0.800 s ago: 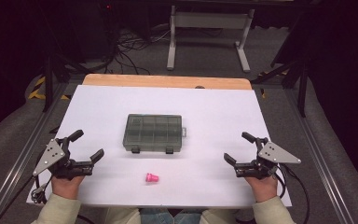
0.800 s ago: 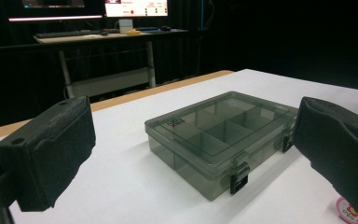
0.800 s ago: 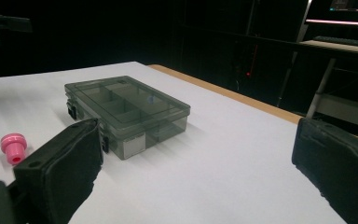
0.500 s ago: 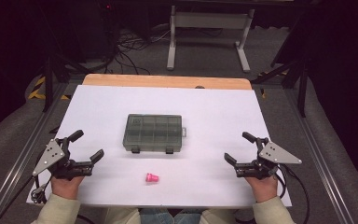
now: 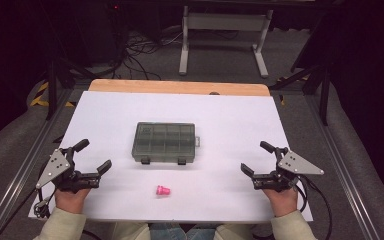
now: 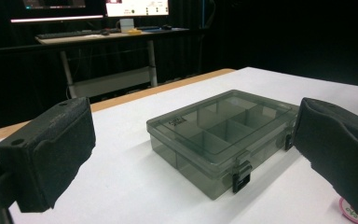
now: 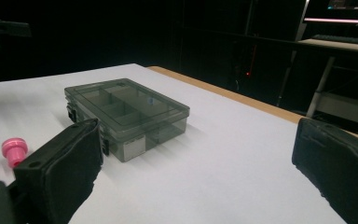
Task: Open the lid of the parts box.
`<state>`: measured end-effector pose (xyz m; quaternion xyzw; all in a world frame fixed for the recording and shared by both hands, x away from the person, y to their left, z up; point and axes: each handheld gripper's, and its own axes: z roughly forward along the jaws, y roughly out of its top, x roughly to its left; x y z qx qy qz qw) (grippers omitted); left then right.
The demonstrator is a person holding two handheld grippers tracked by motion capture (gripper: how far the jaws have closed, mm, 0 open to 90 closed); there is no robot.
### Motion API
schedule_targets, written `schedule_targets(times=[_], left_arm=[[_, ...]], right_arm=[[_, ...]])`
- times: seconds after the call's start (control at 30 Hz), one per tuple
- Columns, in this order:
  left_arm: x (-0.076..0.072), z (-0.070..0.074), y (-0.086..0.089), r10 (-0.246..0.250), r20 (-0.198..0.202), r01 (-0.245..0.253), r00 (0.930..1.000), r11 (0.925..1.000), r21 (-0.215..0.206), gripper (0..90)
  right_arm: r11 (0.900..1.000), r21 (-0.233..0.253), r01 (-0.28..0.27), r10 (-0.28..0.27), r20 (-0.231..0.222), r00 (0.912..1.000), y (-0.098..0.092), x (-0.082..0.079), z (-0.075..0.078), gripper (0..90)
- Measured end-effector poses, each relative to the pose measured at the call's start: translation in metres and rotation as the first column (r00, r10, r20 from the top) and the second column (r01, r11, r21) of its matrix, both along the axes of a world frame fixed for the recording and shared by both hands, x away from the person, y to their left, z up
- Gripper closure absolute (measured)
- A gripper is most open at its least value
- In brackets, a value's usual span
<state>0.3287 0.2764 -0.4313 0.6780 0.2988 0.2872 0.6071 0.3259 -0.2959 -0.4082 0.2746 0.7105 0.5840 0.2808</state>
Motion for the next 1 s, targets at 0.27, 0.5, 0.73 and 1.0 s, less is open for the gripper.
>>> schedule_targets(times=[0.27, 0.5, 0.73, 1.0], left_arm=[[0.007, 0.004, -0.002, -0.023, -0.04, 0.022, 0.999, 0.9997, -0.007, 0.4], [0.021, 0.009, -0.009, -0.059, -0.08, 0.059, 0.995, 0.9982, -0.007, 0.4], [0.035, 0.011, -0.015, -0.093, -0.105, 0.093, 0.9901, 0.9956, -0.005, 0.6], [0.046, 0.012, -0.025, -0.125, -0.113, 0.126, 0.9857, 0.9921, -0.001, 0.7]], right_arm=[[0.999, -0.022, -0.049, 0.048, -0.021, 0.9986, 0.012, 0.006, 0.005, 2.6], [0.997, -0.018, -0.069, 0.068, -0.031, 0.9972, 0.026, 0.015, 0.011, 2.7], [0.993, -0.039, -0.109, 0.108, -0.03, 0.9937, 0.043, 0.024, 0.017, 2.7], [0.99, -0.041, -0.135, 0.133, -0.037, 0.9904, 0.06, 0.039, 0.019, 2.7]])
